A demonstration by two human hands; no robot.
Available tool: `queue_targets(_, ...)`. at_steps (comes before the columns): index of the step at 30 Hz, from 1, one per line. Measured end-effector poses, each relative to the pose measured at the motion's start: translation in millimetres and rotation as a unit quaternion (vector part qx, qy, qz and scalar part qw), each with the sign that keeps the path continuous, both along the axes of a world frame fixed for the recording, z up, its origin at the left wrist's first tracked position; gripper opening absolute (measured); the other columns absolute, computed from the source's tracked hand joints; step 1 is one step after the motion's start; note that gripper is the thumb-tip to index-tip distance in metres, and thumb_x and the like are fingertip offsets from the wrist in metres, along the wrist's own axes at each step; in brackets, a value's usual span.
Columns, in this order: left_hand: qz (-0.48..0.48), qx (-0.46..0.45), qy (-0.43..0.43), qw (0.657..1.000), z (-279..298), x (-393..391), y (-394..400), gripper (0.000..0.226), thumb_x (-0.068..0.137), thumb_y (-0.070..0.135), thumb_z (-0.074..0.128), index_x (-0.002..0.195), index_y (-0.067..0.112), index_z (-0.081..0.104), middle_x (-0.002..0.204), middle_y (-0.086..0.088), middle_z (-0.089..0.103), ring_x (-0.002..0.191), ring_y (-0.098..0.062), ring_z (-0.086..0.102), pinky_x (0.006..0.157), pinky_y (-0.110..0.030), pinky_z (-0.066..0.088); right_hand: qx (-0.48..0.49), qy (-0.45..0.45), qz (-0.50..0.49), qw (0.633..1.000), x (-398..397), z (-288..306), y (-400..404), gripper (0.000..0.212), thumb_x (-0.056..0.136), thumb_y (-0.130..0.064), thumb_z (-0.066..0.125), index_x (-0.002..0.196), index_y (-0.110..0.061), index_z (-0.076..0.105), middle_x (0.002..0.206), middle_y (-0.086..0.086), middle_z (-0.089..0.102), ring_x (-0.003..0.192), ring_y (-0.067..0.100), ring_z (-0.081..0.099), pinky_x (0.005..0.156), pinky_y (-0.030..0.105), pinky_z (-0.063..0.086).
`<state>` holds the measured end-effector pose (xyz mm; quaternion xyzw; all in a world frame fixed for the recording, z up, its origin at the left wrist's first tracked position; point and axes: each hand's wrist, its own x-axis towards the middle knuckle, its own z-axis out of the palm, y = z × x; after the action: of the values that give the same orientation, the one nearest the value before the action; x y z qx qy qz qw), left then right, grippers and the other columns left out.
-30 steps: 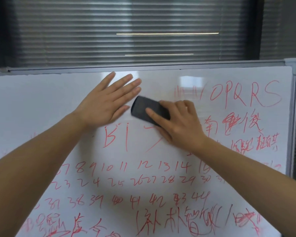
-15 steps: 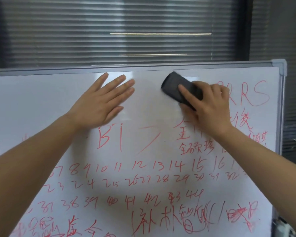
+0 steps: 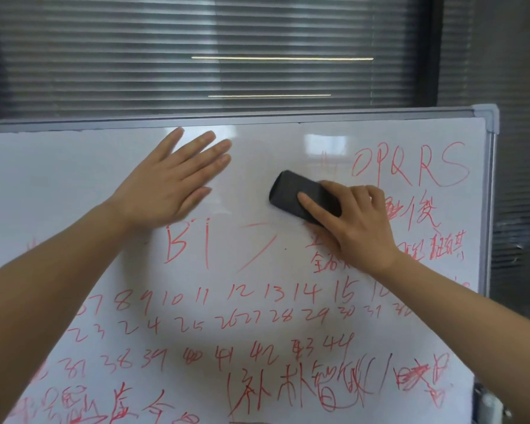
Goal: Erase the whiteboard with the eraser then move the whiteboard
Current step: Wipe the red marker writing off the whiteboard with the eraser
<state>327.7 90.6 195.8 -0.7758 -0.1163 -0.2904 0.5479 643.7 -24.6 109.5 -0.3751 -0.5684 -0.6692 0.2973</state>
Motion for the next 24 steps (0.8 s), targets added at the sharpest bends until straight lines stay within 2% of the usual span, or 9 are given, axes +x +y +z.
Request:
queue_targets(4, -0.006, 0.004, -0.007, 1.000, -0.6, 0.8, 0.1, 0.053, 0.105, 0.031, 0.023, 0.153, 0.009, 0.027, 0.160, -0.009, 0.024, 0.148, -0.029, 0.021, 0.118, -0.054, 0.017, -0.040, -0.080, -0.020, 0.996, 21.2, -2.9, -11.2, 0.042, 0.094, -0.027, 0.056, 0.136, -0.024, 0.047, 0.124, 0.016, 0.053, 0.092, 0.029, 0.048, 0.079, 0.042, 0.035)
queue_targets(7, -0.011, 0.004, -0.009, 1.000, -1.0, 1.4, -0.2, 0.053, 0.104, 0.031, 0.025, 0.152, 0.008, 0.029, 0.160, -0.009, 0.025, 0.148, -0.030, 0.022, 0.118, -0.054, 0.017, -0.051, -0.066, -0.033, 0.996, 32.2, 3.6, -16.6, 0.044, 0.094, -0.029, 0.056, 0.136, -0.027, 0.046, 0.128, 0.015, 0.051, 0.095, 0.031, 0.048, 0.080, 0.043, 0.035)
queue_targets(9, -0.011, 0.002, -0.009, 1.000, -1.5, 2.1, -0.4, 0.053, 0.104, 0.031, 0.025, 0.152, 0.008, 0.029, 0.160, -0.010, 0.025, 0.148, -0.029, 0.022, 0.118, -0.054, 0.017, -0.037, -0.020, -0.036, 0.998, 37.4, 12.7, -18.8, 0.041, 0.095, -0.030, 0.055, 0.135, -0.026, 0.050, 0.126, 0.017, 0.054, 0.093, 0.033, 0.049, 0.079, 0.043, 0.034)
queue_targets(11, -0.007, -0.001, -0.010, 1.000, -1.8, 1.8, -0.5, 0.054, 0.103, 0.031, 0.025, 0.152, 0.008, 0.028, 0.160, -0.010, 0.025, 0.148, -0.029, 0.021, 0.118, -0.054, 0.017, -0.006, 0.067, -0.037, 0.997, 41.9, 23.7, -20.2, 0.040, 0.094, -0.033, 0.056, 0.134, -0.026, 0.053, 0.124, 0.018, 0.056, 0.089, 0.034, 0.051, 0.078, 0.042, 0.033)
queue_targets(15, 0.002, -0.014, -0.008, 1.000, -1.4, 2.1, -1.5, 0.055, 0.103, 0.032, 0.023, 0.154, 0.010, 0.025, 0.161, -0.009, 0.022, 0.149, -0.029, 0.018, 0.118, -0.055, 0.016, 0.051, 0.256, -0.030, 0.965, 41.5, 33.8, -17.6, 0.042, 0.096, -0.037, 0.050, 0.136, -0.026, 0.052, 0.126, 0.016, 0.054, 0.095, 0.035, 0.050, 0.079, 0.041, 0.033)
queue_targets(18, 0.005, -0.015, -0.008, 1.000, -2.1, 2.5, -1.0, 0.055, 0.103, 0.031, 0.024, 0.153, 0.009, 0.025, 0.161, -0.009, 0.021, 0.149, -0.029, 0.018, 0.118, -0.056, 0.016, 0.070, 0.301, -0.024, 0.951, 30.4, 27.9, -10.2, 0.042, 0.096, -0.038, 0.050, 0.136, -0.027, 0.052, 0.126, 0.015, 0.053, 0.096, 0.034, 0.049, 0.079, 0.040, 0.032)
queue_targets(21, 0.010, -0.020, -0.012, 1.000, -2.8, 0.7, 0.4, 0.056, 0.102, 0.031, 0.023, 0.153, 0.009, 0.025, 0.161, -0.009, 0.020, 0.149, -0.029, 0.018, 0.118, -0.056, 0.017, 0.059, 0.267, -0.003, 0.962, 18.2, 17.9, -4.6, 0.041, 0.096, -0.034, 0.054, 0.135, -0.023, 0.054, 0.124, 0.019, 0.054, 0.095, 0.035, 0.050, 0.080, 0.041, 0.032)
queue_targets(24, 0.017, -0.025, -0.011, 0.999, -3.0, 0.5, 1.4, 0.056, 0.102, 0.032, 0.022, 0.154, 0.009, 0.025, 0.162, -0.008, 0.019, 0.149, -0.029, 0.017, 0.118, -0.057, 0.016, 0.034, 0.148, 0.002, 0.988, 14.4, 3.0, -2.4, 0.039, 0.096, -0.028, 0.054, 0.134, -0.021, 0.054, 0.121, 0.021, 0.058, 0.092, 0.034, 0.050, 0.078, 0.042, 0.033)
